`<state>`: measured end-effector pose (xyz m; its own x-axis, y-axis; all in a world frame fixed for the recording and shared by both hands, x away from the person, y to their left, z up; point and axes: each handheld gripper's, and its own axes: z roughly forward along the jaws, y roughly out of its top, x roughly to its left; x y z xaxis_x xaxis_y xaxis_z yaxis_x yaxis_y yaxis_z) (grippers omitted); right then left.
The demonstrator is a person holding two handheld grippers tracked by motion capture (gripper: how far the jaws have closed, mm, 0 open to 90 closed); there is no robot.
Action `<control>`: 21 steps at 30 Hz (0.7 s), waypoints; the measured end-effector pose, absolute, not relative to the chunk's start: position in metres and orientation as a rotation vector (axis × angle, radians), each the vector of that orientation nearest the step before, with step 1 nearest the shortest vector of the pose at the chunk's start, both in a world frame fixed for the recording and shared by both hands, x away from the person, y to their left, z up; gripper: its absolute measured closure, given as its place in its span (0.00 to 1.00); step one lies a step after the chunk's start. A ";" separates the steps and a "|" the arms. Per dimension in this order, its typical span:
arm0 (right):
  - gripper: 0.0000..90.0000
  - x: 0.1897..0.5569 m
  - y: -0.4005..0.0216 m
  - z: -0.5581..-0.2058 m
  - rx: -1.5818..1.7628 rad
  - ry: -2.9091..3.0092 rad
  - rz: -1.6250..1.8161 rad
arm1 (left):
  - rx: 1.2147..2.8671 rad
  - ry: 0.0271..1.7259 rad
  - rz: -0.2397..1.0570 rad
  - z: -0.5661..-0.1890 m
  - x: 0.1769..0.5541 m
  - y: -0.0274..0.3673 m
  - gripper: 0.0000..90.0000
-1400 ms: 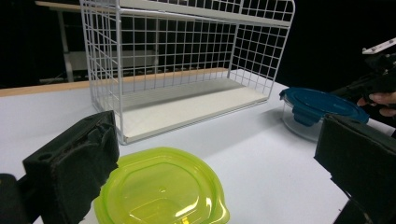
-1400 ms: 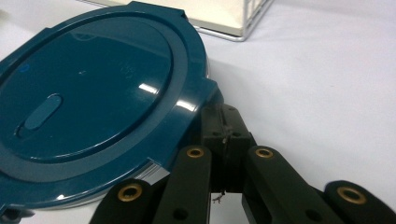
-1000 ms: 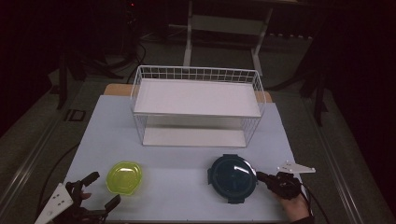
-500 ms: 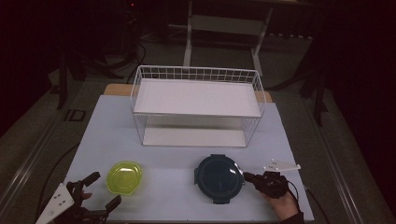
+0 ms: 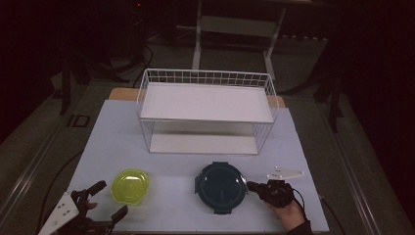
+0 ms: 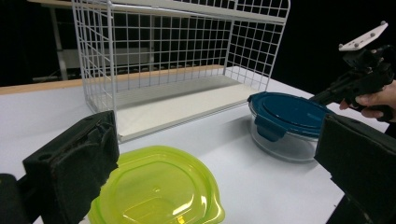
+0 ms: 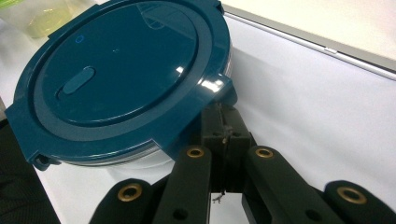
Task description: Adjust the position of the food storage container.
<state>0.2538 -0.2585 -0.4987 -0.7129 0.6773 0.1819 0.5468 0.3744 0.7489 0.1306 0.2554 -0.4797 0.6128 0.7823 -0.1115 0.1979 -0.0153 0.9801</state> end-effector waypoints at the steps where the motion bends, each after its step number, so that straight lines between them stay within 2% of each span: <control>1: 1.00 0.254 -0.259 -0.499 1.112 2.474 1.255 | 1.553 0.848 0.566 -0.480 0.131 0.255 0.00; 10: 1.00 0.253 -0.264 -0.491 1.107 2.419 1.267 | 1.578 0.827 0.544 -0.480 0.131 0.250 0.00; 16: 0.89 0.243 -0.265 -0.480 1.062 2.381 1.312 | 1.599 0.795 0.514 -0.476 0.131 0.240 0.00; 20: 0.73 0.237 -0.263 -0.473 1.023 2.368 1.348 | 1.617 0.769 0.471 -0.471 0.133 0.228 0.00; 21: 0.62 0.233 -0.261 -0.469 0.996 2.354 1.356 | 1.622 0.763 0.457 -0.470 0.134 0.225 0.00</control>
